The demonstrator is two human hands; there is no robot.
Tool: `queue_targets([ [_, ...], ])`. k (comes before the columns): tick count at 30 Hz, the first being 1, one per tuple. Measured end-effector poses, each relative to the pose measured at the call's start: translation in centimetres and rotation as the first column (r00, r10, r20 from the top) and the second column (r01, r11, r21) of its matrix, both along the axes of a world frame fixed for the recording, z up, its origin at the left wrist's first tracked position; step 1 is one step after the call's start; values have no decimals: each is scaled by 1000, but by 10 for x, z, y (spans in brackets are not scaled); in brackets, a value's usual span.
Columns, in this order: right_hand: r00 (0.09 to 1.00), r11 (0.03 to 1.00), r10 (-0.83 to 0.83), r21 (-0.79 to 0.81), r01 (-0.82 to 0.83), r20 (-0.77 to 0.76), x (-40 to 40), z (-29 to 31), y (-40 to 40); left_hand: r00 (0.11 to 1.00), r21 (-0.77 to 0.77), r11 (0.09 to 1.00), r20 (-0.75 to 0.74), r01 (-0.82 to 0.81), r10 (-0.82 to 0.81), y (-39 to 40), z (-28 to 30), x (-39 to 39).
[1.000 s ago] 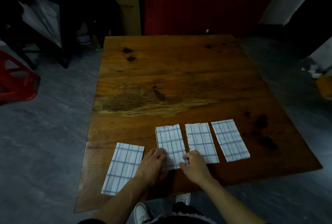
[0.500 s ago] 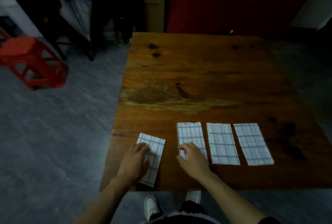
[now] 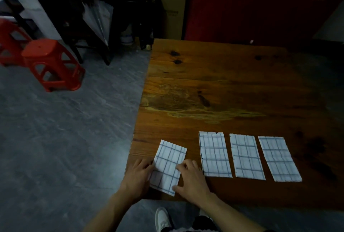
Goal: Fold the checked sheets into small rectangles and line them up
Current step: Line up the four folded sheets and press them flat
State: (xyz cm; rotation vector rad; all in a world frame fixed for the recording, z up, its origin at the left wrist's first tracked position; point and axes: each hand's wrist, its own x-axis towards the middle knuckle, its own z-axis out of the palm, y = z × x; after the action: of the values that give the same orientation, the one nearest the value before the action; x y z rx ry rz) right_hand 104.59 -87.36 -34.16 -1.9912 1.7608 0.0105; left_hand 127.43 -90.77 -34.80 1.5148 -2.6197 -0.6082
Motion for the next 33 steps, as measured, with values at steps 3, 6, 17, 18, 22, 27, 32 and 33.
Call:
queue_targets([
  [3,999,1000,11,18,-10,-31,2,-1,0,999,7,1000,21,30,-30,1,-1,3],
  [6,998,999,25,21,-24,-55,1,-3,-1,999,6,999,30,34,-35,0,-4,0],
  [17,997,1000,6,22,-4,-75,-13,-2,-23,1000,57,998,-13,25,-24,-9,-14,-21],
  [18,997,1000,4,26,-2,-74,-16,-2,-26,999,67,997,-32,26,-24,-10,-13,-25],
  [22,998,999,10,40,-7,-68,-29,-1,-35,997,96,995,-70,-17,23,-13,-14,-41],
  [27,996,999,42,31,-40,-81,-42,6,-48,996,115,992,-66,-51,59,-14,-12,-58],
  [32,996,998,58,30,-56,-63,-47,8,-53,995,98,991,-20,-93,96,-17,-9,-66],
  [33,997,998,54,26,-53,-56,-47,9,-52,994,88,990,4,-110,110,-17,-9,-66],
])
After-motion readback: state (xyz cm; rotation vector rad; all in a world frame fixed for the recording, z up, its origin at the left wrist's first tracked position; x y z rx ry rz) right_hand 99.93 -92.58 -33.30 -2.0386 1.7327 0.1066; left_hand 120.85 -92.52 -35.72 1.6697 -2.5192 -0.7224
